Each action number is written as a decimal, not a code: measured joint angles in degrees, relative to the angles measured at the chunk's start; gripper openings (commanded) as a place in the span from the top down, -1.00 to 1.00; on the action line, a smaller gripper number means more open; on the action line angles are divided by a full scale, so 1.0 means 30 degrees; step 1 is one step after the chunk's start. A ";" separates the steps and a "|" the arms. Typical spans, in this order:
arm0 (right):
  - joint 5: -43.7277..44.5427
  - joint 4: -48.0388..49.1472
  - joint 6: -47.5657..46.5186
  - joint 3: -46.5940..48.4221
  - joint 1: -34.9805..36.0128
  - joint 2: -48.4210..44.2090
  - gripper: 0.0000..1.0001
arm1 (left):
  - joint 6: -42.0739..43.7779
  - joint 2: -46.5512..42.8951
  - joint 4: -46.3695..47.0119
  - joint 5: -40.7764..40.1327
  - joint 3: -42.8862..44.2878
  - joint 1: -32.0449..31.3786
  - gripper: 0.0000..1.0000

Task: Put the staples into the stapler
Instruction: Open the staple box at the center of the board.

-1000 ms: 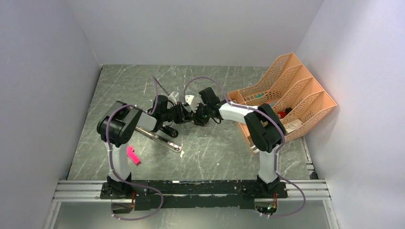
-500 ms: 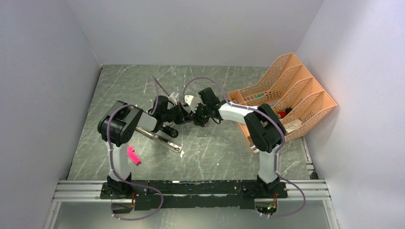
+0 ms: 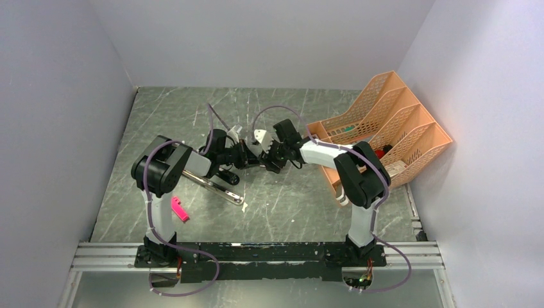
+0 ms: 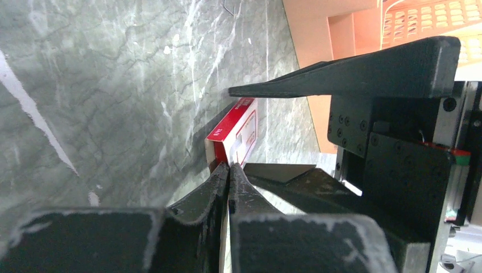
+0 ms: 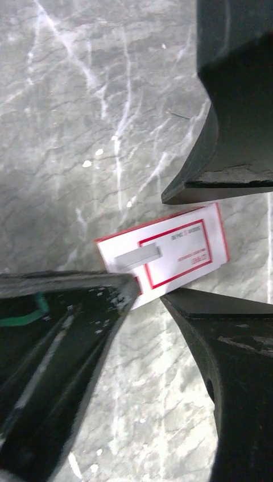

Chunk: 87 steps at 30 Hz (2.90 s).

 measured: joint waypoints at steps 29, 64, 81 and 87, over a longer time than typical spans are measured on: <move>-0.0954 -0.1042 -0.1260 -0.0233 -0.0583 -0.0306 -0.07 | 0.1654 -0.0029 -0.2841 0.0619 0.1676 0.1086 0.86; -0.0976 -0.1246 -0.0984 -0.0073 -0.0597 -0.0182 0.14 | 0.1872 0.0007 -0.3388 0.0663 0.1923 0.2120 0.86; -0.0954 -0.1268 -0.0933 -0.0066 -0.0597 -0.0175 0.14 | 0.1960 -0.0437 -0.3490 0.0474 0.1348 0.3577 0.86; -0.0940 -0.1362 -0.0925 -0.0036 -0.0597 -0.0168 0.14 | 0.2200 -0.0699 -0.3716 0.0372 0.1348 0.4561 0.86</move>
